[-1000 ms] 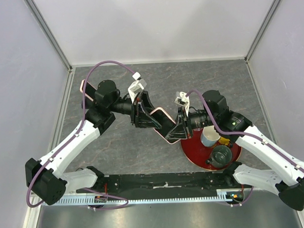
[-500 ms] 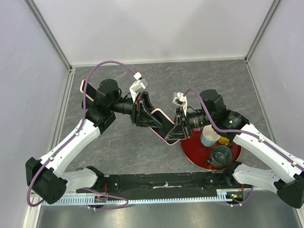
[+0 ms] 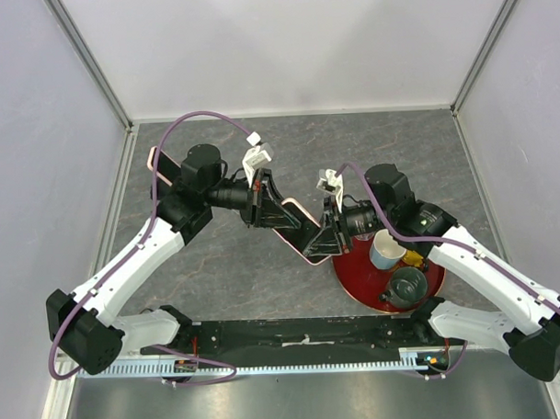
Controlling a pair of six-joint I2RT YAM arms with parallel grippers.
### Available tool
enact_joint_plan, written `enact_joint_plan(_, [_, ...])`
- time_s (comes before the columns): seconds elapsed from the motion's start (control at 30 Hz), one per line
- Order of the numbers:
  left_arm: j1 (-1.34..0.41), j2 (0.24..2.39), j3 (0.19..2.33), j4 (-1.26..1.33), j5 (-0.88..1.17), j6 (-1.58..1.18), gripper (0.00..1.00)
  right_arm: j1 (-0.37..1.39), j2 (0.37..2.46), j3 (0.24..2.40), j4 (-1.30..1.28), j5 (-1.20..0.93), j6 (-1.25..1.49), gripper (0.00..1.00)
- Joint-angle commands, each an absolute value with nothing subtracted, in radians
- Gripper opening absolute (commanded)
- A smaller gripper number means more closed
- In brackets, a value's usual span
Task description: Place the phone on the phone stand
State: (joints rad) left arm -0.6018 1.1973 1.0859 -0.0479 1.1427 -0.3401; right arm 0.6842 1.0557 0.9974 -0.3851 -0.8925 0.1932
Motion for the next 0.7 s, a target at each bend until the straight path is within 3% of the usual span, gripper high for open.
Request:
enact_joint_plan(0.0, [-0.621, 1.174, 1.141, -0.046, 1.138, -0.288, 0.05, 0.678, 1.069, 1.049, -0.394, -0.85, 0.18, 0.0])
enact_joint_plan(0.03, [-0.621, 1.17, 1.141, -0.055, 1.126, -0.281, 0.02, 0.677, 1.071, 1.052, -0.408, -0.821, 0.176, 0.03])
enact_joint_plan(0.13, [-0.621, 1.158, 1.141, -0.089, 1.065, -0.252, 0.02, 0.676, 1.065, 1.052, -0.419, -0.721, 0.173, 0.55])
enact_joint_plan(0.23, [-0.621, 1.134, 1.138, -0.139, 0.942, -0.207, 0.02, 0.677, 1.032, 1.032, -0.422, -0.558, 0.175, 0.79])
enact_joint_plan(0.33, [-0.621, 1.123, 1.152, -0.213, 0.849, -0.152, 0.02, 0.675, 0.99, 1.017, -0.451, -0.425, 0.163, 0.94])
enact_joint_plan(0.5, [-0.621, 1.124, 1.215, -0.354, 0.704, -0.086, 0.02, 0.658, 0.937, 1.011, -0.457, -0.253, 0.175, 0.98])
enact_joint_plan(0.67, [-0.62, 1.134, 1.337, -0.573, 0.327, -0.155, 0.02, 0.647, 0.954, 1.032, -0.454, -0.092, 0.193, 0.98])
